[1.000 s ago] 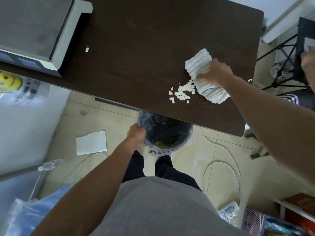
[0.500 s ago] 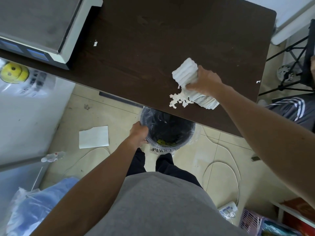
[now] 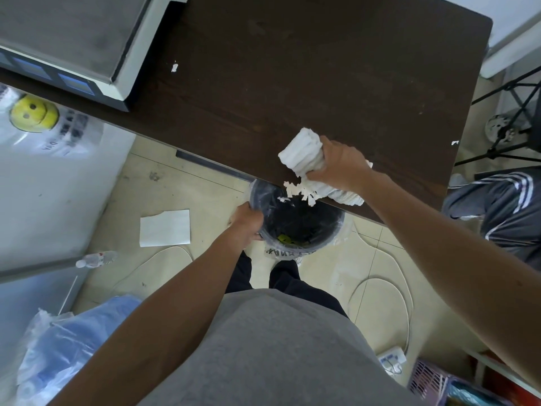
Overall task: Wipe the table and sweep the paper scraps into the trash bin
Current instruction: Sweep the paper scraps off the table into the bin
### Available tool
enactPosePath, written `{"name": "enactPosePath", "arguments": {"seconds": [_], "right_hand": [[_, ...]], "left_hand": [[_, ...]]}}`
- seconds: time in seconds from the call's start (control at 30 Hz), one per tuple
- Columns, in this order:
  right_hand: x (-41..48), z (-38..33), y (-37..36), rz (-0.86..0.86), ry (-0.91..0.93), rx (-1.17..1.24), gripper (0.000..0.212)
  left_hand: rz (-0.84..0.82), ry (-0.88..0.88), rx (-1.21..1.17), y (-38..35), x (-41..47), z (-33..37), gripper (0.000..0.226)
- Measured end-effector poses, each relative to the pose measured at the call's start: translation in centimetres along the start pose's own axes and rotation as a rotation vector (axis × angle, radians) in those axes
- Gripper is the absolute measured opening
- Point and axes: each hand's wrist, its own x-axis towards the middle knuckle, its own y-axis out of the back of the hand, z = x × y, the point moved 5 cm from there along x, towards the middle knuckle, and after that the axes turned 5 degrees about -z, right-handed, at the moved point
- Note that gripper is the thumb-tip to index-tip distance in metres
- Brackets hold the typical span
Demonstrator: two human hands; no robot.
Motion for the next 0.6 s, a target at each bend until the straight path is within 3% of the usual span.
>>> {"name": "enactPosePath", "arguments": {"seconds": [0.37, 0.6], "right_hand": [[-1.8, -1.9, -2.1, 0.026, 0.091, 0.048, 0.083], [-2.4, -2.4, -2.7, 0.080, 0.136, 0.060, 0.083]], "left_hand": [[-0.011, -0.011, -0.018, 0.4, 0.3, 0.0, 0.020], [-0.015, -0.019, 0.004, 0.9, 0.3, 0.8, 0.028]]}}
